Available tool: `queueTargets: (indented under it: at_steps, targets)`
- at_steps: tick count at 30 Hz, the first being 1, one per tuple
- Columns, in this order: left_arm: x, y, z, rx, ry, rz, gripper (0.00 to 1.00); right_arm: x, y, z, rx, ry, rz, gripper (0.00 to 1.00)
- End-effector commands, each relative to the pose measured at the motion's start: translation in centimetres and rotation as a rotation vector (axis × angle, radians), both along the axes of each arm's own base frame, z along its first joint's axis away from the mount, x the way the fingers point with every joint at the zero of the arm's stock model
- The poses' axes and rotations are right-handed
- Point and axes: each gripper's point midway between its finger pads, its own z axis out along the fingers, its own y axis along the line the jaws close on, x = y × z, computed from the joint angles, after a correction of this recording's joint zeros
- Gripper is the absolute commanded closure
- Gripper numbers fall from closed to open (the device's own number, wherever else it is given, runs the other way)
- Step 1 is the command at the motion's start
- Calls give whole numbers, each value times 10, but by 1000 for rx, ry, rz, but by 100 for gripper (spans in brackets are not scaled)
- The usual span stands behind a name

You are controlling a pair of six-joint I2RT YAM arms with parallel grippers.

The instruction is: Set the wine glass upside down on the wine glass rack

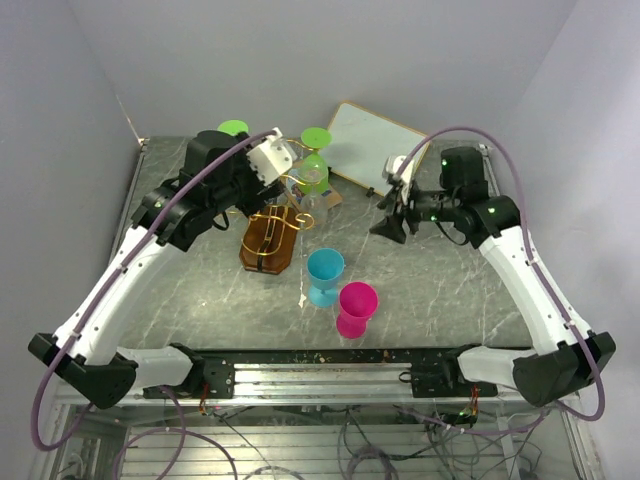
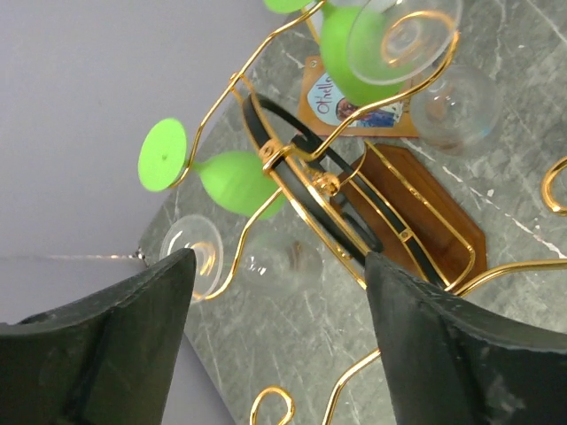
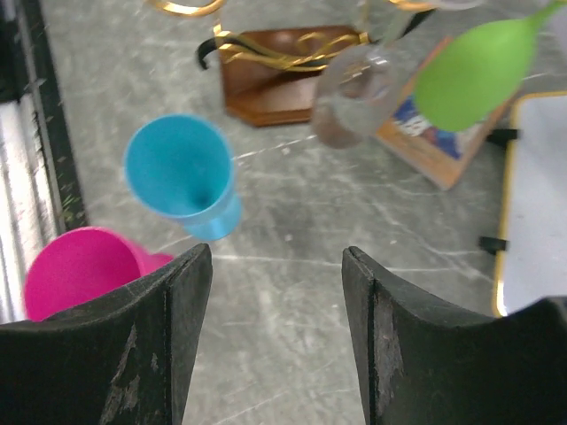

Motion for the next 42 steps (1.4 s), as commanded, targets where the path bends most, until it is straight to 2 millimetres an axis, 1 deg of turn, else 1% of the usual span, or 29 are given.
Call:
queueTargets:
  at_steps: [1,2,5,9,13,17,21,22,28,30,33,37,42]
  targets:
    - [-5,18,24,-94,-57,34,3,-45,12,-30,-106,71,130,40]
    - [-5,23,26,-102,-61,48,1,-53,16,-35,-128,87,152,40]
    - [-4,34,29,-124,-67,80,0,-75,22,-53,-191,131,211,40]
    - [0,45,34,-154,-77,114,0,-94,24,-77,-282,164,257,41]
    - [2,59,39,-148,-97,154,0,-106,22,-100,-371,200,275,43]
    - [5,69,41,-119,-116,187,1,-115,23,-108,-406,217,293,44]
    - [8,74,42,-109,-123,205,1,-117,24,-116,-436,223,291,47]
    - [8,74,43,-109,-125,206,1,-117,24,-120,-446,226,282,48]
    - [9,74,43,-109,-126,199,1,-109,26,-129,-458,205,241,58]
    - [10,73,42,-104,-125,196,1,-109,27,-130,-456,209,247,62]
    - [11,72,42,-103,-125,189,1,-108,26,-134,-461,211,242,69]
    - [13,70,41,-104,-124,183,1,-105,24,-139,-478,207,227,82]
    - [16,67,37,-106,-115,177,2,-96,13,-133,-495,181,192,100]
